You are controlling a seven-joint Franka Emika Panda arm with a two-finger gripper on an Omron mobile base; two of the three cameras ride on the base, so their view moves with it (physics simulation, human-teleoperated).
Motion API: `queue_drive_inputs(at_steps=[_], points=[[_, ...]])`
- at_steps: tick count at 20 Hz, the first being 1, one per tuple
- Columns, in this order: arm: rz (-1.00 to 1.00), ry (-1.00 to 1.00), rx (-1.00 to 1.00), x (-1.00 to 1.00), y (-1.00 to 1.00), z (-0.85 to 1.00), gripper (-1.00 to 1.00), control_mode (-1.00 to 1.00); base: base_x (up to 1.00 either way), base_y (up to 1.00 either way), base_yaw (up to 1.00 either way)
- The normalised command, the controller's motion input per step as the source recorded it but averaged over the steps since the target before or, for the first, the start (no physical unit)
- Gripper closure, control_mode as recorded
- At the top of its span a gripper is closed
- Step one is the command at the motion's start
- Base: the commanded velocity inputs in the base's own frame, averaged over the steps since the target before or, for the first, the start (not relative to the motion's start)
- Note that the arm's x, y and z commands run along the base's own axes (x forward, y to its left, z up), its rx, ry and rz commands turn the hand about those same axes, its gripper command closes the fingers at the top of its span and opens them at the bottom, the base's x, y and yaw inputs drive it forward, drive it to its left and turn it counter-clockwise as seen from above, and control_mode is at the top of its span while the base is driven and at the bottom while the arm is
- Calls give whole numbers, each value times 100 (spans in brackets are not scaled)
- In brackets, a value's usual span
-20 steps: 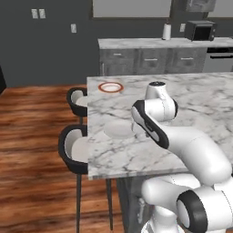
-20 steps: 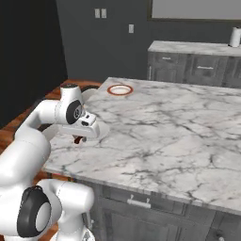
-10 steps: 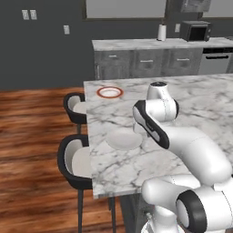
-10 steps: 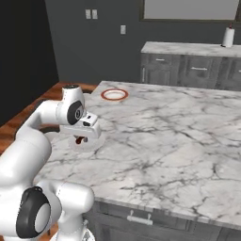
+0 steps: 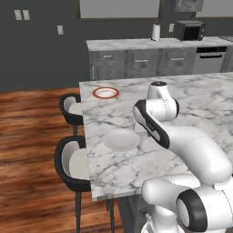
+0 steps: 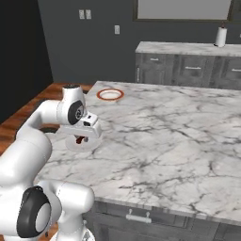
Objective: Take the chicken drumsticks from the pan and place one on each plate on the dining counter.
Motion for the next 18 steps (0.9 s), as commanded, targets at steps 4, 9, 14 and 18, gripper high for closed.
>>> queue_drive_inputs(at_steps=[4, 9, 14, 18], points=[[1, 0, 1, 62, -4, 0, 100, -100, 0, 0, 0], [15, -4, 1, 67, 19, -11, 100, -100, 0, 0, 0], [15, -3, 8, 49, 24, -28, 100, -100, 0, 0, 0], [7, 0, 8, 33, 30, -45, 100, -100, 0, 0, 0]])
